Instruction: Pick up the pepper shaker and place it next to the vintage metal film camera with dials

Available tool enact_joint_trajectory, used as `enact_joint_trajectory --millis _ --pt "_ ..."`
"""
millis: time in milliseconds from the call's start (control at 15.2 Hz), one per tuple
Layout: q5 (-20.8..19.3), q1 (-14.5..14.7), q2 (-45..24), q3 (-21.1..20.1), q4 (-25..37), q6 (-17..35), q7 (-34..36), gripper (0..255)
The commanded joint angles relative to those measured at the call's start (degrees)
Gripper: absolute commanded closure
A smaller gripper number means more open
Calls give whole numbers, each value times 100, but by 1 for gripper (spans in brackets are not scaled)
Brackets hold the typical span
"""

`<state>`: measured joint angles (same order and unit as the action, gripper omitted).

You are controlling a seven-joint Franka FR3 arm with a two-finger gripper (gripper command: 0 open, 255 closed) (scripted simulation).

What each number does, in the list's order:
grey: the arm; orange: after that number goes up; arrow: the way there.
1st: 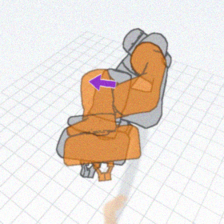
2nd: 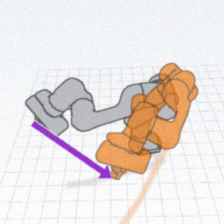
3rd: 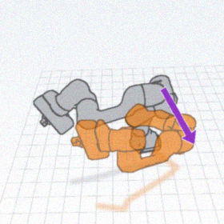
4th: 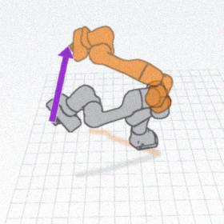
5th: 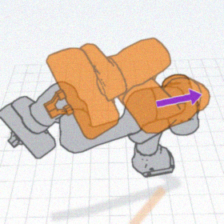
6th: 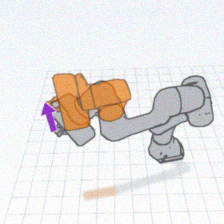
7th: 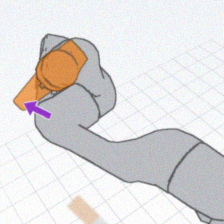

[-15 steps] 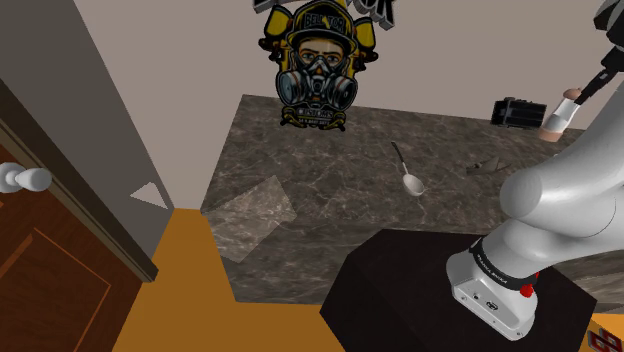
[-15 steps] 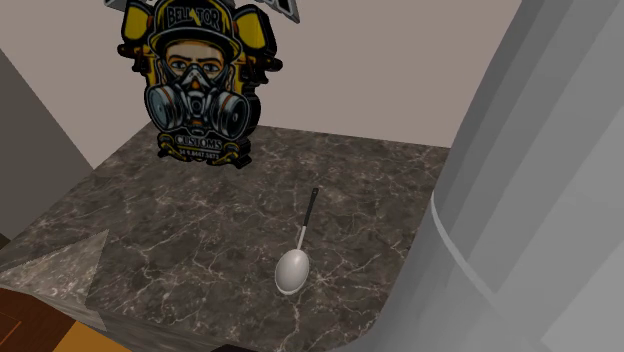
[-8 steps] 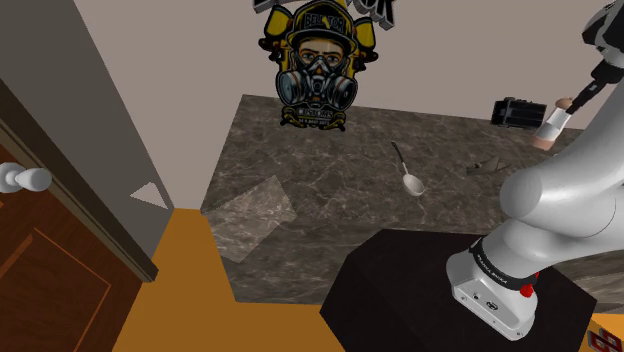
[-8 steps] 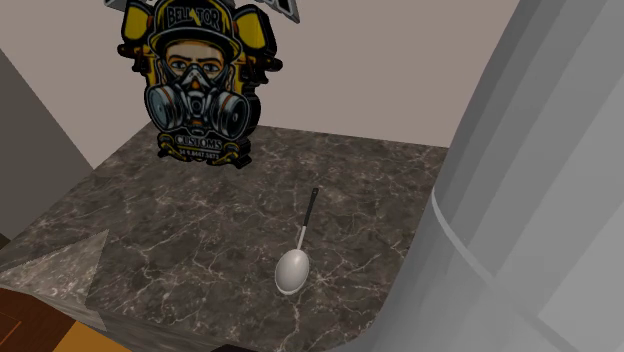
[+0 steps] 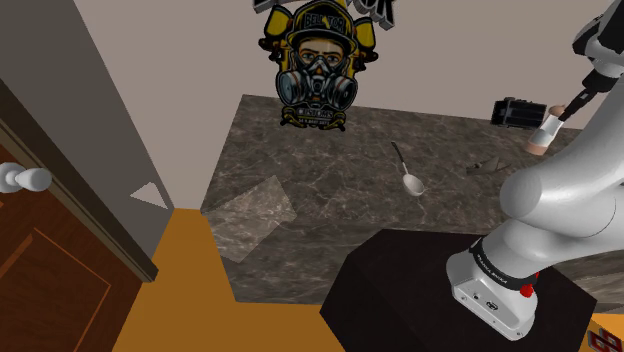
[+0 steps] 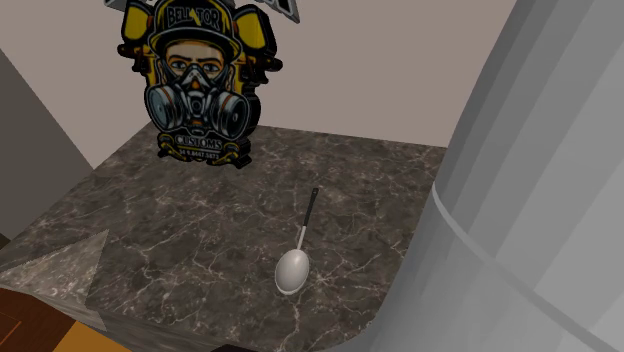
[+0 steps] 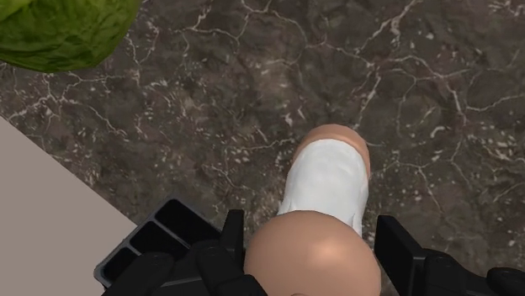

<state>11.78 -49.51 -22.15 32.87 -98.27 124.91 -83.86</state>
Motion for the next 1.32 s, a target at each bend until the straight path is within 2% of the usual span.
enact_joint_trajectory --millis 0,198,264,594,858,1254 --pt "3 -1 -3 -1 -4 9 -2 255" --pt "3 -1 -3 -1 -4 9 -2 255" --pt "3 -2 -3 -1 -3 9 -2 0" --pt "3 -1 -3 -1 -4 9 -2 0" --pt "-242 113 359 104 250 -555 149 0" --pt "-243 111 360 102 250 -555 149 0"
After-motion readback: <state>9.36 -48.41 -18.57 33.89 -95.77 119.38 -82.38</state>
